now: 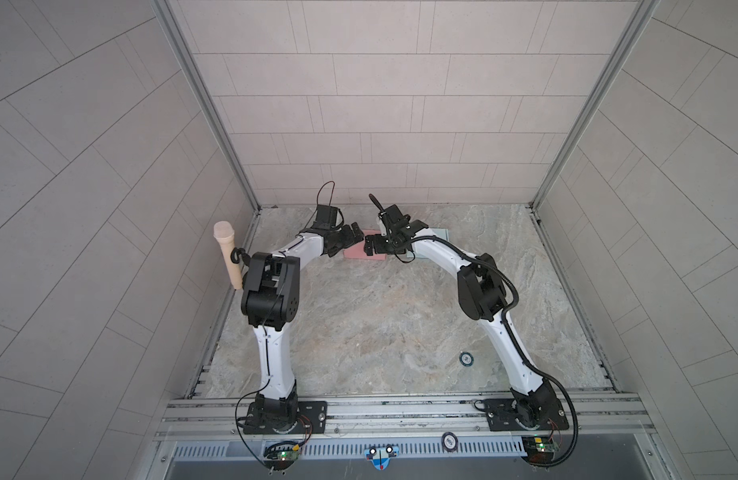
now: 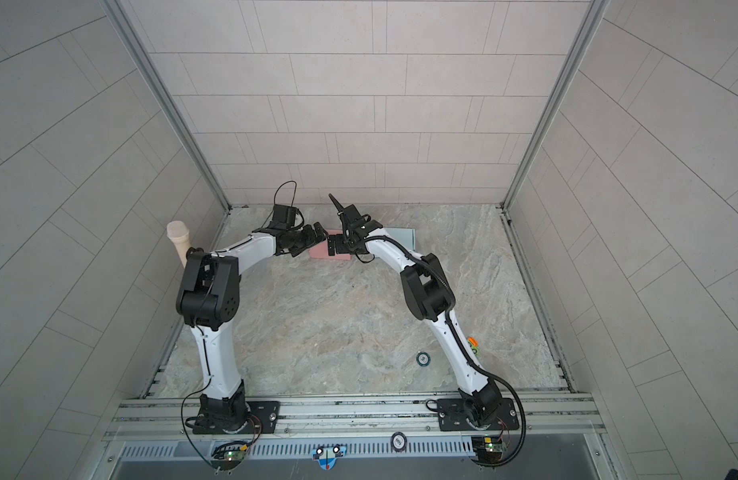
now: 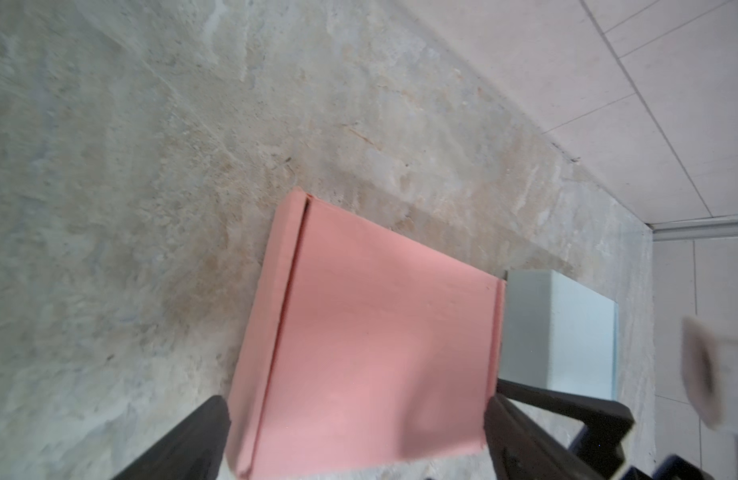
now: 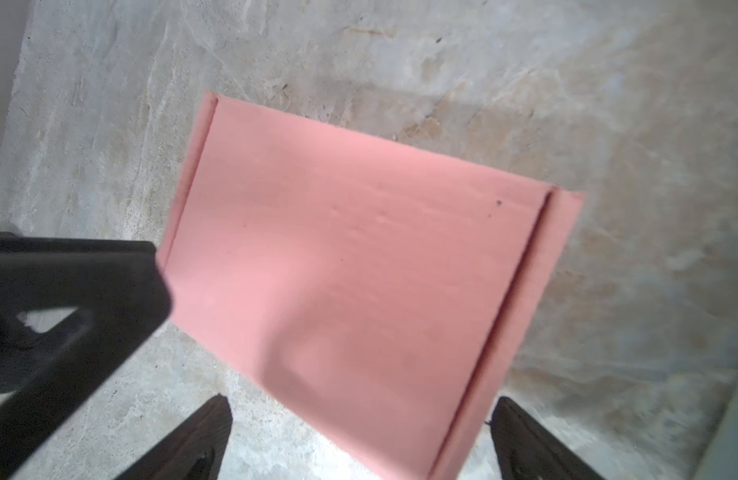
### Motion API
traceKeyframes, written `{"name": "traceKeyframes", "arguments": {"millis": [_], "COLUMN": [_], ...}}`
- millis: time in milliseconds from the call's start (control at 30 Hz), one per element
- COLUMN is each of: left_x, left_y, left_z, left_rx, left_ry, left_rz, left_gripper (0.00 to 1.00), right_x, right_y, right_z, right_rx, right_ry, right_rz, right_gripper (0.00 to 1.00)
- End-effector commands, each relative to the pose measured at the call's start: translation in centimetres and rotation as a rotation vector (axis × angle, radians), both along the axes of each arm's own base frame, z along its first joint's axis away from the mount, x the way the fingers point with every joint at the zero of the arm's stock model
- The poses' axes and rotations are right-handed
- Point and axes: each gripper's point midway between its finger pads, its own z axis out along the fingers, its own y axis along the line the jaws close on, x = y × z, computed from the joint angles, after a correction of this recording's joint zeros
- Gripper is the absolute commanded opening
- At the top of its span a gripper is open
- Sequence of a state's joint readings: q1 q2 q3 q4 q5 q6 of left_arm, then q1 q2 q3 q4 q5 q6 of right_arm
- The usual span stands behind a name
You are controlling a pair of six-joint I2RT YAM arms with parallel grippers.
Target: Fold the paper box
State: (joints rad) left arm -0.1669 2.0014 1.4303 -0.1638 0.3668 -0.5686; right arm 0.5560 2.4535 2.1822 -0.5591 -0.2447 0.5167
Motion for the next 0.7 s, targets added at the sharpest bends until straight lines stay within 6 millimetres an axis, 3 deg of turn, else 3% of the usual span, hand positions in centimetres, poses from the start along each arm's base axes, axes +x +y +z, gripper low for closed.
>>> {"name": "traceKeyframes", "arguments": {"millis": [0,200,400,567,667], "left_x": [-2.1,-7.0,-12.7,-17.2,-19.1], "left_y": [0.5,0.5,0.5,-0.4,-0.2], "left_z": [2.1,4.0,4.7,3.7,4.2], "left_rx": [0.035,0.046,0.122,0.188,0.226], "left_ry": [-0.027,-0.055,-0.073,-0.088,-0.142], "left_rz": [-0.006,-0.026,-0.058,-0.104,-0.117], "left_gripper": [1.0,1.0,1.0,1.0,1.0], "right_x": [-0.5,-3.7,-8.7,-13.2,-15.8], "right_y": [-0.6,-2.6,-5.3,-9.1,-11.9], "right_z": [5.5,7.7,9.5,10.2,9.7], "right_rx": [0.006,-0.025,-0.063,-0.079,-0.108], "right_ry": [-0.104,-0.154,-0.243,-0.302,-0.328], "right_rz": [-0.009,-0.019,-0.023,-0.039,-0.056], "right_gripper": [0.99,0.99,0.99,0.99,0.99]}}
